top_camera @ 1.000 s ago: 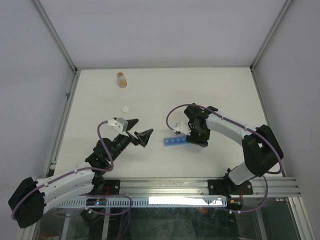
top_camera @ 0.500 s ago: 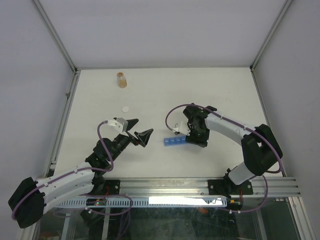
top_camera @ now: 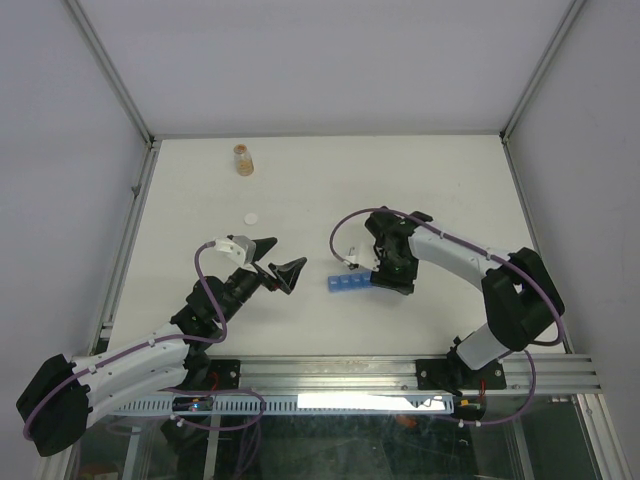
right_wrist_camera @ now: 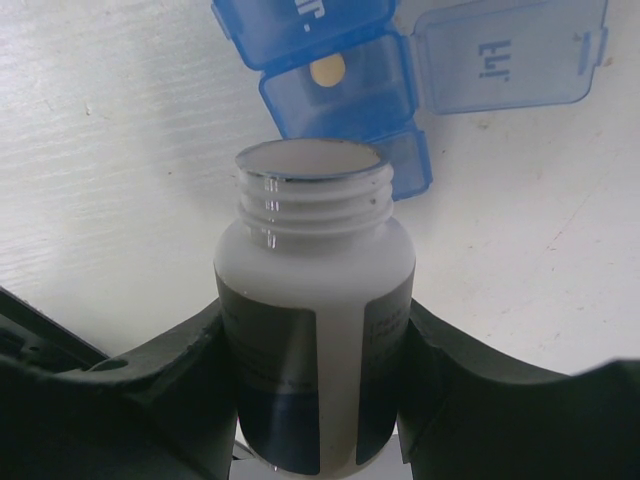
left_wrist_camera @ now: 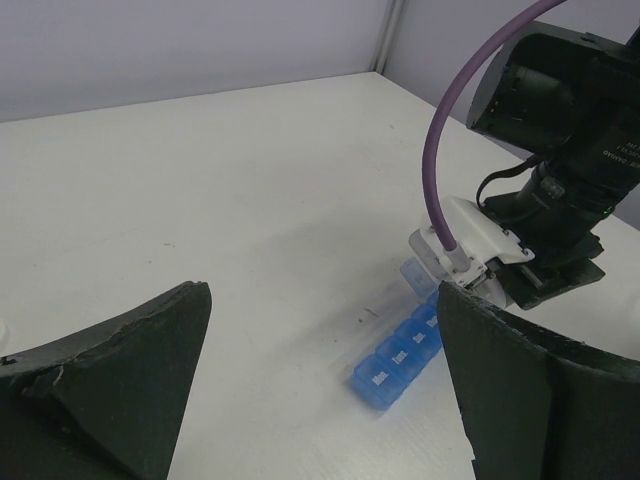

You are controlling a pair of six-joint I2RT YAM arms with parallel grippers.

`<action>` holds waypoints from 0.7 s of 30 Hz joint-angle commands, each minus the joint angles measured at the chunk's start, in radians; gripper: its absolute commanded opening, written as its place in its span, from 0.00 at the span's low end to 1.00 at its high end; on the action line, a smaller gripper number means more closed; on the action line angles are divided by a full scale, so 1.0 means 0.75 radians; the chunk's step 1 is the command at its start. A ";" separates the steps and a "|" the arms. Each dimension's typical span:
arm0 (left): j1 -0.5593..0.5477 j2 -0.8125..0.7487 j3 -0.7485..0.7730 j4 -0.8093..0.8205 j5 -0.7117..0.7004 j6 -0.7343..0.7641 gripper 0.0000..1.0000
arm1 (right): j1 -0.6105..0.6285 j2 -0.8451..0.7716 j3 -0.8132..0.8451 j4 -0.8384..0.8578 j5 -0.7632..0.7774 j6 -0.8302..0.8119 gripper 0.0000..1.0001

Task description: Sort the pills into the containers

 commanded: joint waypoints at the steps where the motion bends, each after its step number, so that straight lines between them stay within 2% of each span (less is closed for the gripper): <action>1: 0.014 -0.017 -0.011 0.066 0.024 0.002 0.99 | 0.018 -0.019 0.068 -0.033 -0.001 0.019 0.00; 5: 0.015 -0.017 -0.011 0.065 0.023 0.003 0.99 | 0.031 -0.064 0.103 -0.055 -0.066 0.032 0.00; 8: 0.013 -0.013 -0.009 0.065 0.027 0.002 0.99 | 0.006 -0.025 0.026 0.002 0.033 0.003 0.00; 10: 0.013 -0.019 -0.012 0.062 0.026 0.003 0.99 | 0.008 -0.016 0.074 -0.060 -0.038 0.026 0.00; 11: 0.015 -0.023 -0.015 0.066 0.025 0.001 0.99 | 0.014 -0.061 0.064 -0.021 -0.059 0.032 0.00; 13: 0.016 -0.019 -0.015 0.069 0.022 0.001 0.99 | 0.014 -0.079 0.003 0.066 0.045 -0.006 0.00; 14: 0.017 -0.014 -0.011 0.065 0.027 0.003 0.99 | 0.011 -0.035 0.041 -0.005 0.054 0.009 0.00; 15: 0.016 -0.011 -0.007 0.062 0.029 0.004 0.99 | 0.009 -0.014 0.088 -0.069 -0.033 0.031 0.00; 18: 0.017 -0.012 -0.008 0.068 0.026 0.002 0.99 | 0.000 -0.090 -0.002 0.076 0.027 -0.008 0.00; 20: 0.016 -0.009 -0.005 0.060 0.029 0.004 0.99 | 0.015 -0.005 0.106 -0.104 -0.052 0.051 0.00; 21: 0.017 -0.013 -0.008 0.063 0.029 0.003 0.99 | 0.029 -0.054 0.083 -0.053 -0.063 0.061 0.00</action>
